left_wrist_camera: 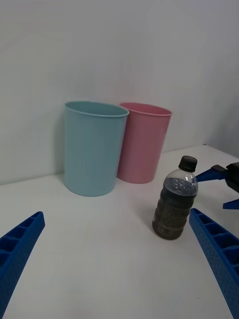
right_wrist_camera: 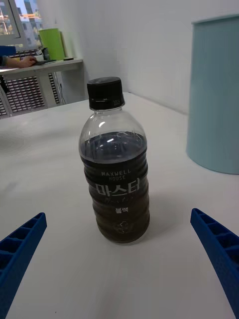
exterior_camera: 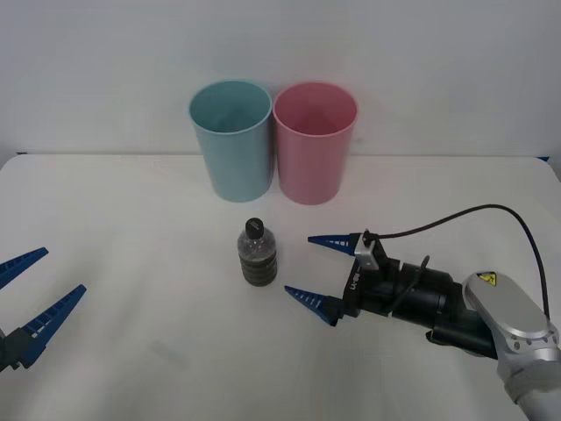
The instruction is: Grasp the object on the table and drop it into the matching bin: aluminum can to the light blue bin, PET bottle to the pink bin.
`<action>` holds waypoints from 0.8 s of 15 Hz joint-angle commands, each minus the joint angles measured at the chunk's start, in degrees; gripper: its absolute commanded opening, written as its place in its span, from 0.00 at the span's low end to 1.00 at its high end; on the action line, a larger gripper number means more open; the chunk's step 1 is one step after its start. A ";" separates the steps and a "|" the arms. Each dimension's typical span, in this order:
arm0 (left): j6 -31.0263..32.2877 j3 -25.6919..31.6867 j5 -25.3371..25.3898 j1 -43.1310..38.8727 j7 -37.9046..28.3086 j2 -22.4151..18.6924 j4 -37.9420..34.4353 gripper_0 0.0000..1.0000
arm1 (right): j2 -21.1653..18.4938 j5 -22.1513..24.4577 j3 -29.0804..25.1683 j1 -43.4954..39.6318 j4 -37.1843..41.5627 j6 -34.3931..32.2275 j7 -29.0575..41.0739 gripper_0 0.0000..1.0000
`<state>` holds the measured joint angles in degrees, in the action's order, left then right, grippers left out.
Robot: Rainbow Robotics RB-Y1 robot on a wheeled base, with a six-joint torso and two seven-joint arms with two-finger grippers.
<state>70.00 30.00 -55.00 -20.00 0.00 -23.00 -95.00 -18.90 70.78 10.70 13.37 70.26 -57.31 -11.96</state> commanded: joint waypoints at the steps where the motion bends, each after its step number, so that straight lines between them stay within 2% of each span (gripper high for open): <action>1: 0.00 0.00 0.00 0.00 0.00 0.00 0.00 1.00 | 2.91 1.20 0.11 2.36 -4.07 1.50 -0.70 1.00; 4: 0.00 0.00 0.00 0.00 0.00 0.00 0.00 1.00 | 5.46 1.20 2.31 2.62 -4.60 6.16 -1.40 1.00; 8: 0.00 0.00 0.00 0.00 0.00 0.00 0.00 1.00 | 9.76 3.93 2.40 2.62 -4.60 8.53 -2.55 1.00; 12: 0.00 0.00 0.00 0.00 0.00 0.00 0.00 1.00 | 11.87 5.95 2.48 2.71 -4.60 10.81 -2.99 1.00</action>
<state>70.00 30.00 -55.00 -20.00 0.00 -23.00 -95.00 -7.35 76.35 13.13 16.08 65.64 -47.08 -14.82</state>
